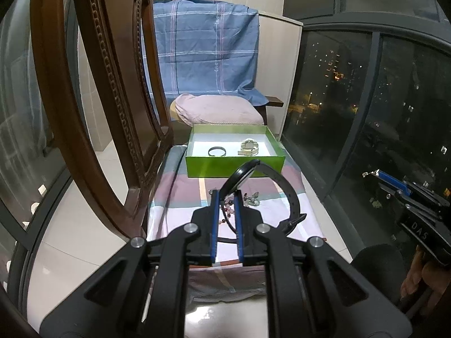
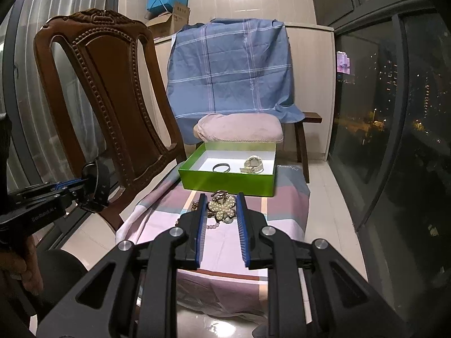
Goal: Organize jewelry
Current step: 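Lift the black bangle with the left tool while the right tool carries the brooch toward the box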
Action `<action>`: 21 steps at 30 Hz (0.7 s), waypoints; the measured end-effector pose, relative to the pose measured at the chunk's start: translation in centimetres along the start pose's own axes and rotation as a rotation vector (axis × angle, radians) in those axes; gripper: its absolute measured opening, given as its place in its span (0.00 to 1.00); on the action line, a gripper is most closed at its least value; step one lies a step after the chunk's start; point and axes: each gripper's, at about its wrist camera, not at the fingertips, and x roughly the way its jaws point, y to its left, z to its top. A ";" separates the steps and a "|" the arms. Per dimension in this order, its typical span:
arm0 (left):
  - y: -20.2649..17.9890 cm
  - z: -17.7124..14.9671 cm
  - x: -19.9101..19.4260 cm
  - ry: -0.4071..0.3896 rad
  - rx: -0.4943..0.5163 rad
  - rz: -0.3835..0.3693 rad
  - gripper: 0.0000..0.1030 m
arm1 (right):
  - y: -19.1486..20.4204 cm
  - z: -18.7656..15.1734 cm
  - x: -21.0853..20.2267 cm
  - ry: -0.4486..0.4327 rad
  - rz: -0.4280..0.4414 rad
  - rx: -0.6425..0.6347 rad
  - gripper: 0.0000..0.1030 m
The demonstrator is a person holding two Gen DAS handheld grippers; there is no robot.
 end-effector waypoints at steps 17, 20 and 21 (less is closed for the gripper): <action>-0.1 -0.2 -0.5 0.004 0.004 -0.008 0.10 | 0.0 -0.2 -0.9 -0.005 -0.001 0.000 0.20; -0.1 -0.1 -0.2 0.012 -0.003 -0.009 0.10 | 0.0 -0.2 -0.6 0.002 0.000 0.001 0.20; -0.1 0.0 0.0 0.014 -0.002 -0.007 0.10 | -0.1 -0.2 -0.4 0.005 0.000 0.002 0.20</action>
